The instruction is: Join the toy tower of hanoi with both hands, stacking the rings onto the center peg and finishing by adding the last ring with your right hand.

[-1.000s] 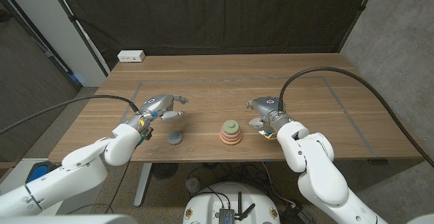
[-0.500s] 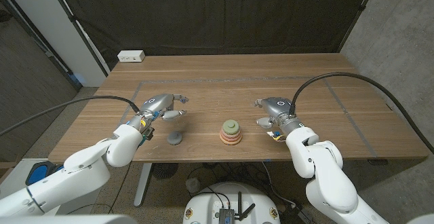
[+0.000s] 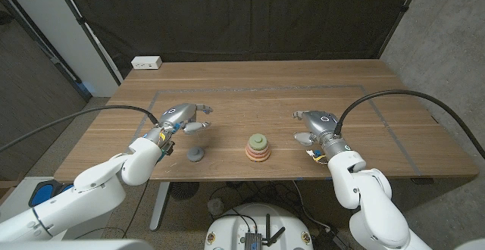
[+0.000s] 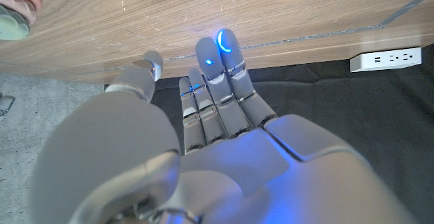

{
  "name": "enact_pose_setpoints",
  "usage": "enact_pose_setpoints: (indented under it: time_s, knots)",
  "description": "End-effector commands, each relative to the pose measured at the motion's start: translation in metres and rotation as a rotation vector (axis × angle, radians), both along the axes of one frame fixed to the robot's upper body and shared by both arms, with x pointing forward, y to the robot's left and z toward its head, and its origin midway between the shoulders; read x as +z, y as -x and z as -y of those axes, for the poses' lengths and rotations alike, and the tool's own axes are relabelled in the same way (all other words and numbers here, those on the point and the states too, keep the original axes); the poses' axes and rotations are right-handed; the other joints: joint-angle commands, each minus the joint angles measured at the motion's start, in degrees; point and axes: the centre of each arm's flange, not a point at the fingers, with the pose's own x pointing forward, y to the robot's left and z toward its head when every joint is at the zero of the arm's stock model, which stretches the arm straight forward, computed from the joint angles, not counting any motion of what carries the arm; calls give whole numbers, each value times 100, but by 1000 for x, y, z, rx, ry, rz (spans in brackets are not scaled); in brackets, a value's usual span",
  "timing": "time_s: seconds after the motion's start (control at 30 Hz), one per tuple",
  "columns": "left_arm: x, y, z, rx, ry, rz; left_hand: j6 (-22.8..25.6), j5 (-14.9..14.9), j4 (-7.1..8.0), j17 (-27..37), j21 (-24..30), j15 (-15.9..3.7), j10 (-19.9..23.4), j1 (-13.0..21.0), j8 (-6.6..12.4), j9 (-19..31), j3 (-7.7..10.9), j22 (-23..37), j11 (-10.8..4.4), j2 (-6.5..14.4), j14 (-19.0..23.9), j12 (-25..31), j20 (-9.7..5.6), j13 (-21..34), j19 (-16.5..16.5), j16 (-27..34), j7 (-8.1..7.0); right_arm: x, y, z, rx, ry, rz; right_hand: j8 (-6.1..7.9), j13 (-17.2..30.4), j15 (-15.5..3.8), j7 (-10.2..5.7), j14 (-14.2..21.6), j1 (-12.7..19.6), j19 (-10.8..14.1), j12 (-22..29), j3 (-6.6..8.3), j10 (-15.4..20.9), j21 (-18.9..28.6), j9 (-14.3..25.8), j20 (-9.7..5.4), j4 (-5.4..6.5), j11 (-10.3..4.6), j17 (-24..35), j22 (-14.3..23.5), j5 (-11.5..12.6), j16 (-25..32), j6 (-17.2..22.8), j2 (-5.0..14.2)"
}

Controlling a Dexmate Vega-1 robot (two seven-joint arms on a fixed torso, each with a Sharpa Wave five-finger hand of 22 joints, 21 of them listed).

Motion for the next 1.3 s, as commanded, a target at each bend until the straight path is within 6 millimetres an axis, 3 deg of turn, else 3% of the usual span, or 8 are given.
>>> enact_pose_setpoints:
  time_s: [0.03, 0.63, 1.3]
  knots:
    - [2, 1, 7, -9, -13, -9, -24, 38, -13, 15, 9, -592, -42, -34, -34, 14, 30, 11, -16, -9, 16, -12, -712, 22, 34, 38, -2, -10, 2, 13, -27, -19, 35, 48, 34, -37, 12, 4, 72, -2, -21, 43, -11, 14, 25, -303, 0, 15, -21, -11, 4, 9, 65, 5]
    - [1, 13, 6, 23, -36, -17, -142, -1, 3, 20, 4, -588, -168, -81, -66, 12, -13, 17, 10, -52, -25, -26, -693, 35, -20, 46, 36, -20, 7, 27, -59, -20, 45, 44, 82, -40, -31, -71, 116, -47, -30, 75, -18, -1, 28, -303, -4, 3, -58, -9, 4, -46, 60, 17]
    - [25, 33, 2, 59, -205, -117, -461, -91, -68, 0, 33, -585, -596, 8, -126, 16, -78, 27, 126, -213, -143, -127, -668, -56, -57, 59, 105, -21, 12, 28, -65, -33, 58, 32, 124, -41, -51, -112, 138, -87, -29, 94, 5, -14, 31, -302, 5, -2, -78, -15, 18, -88, 35, 49]
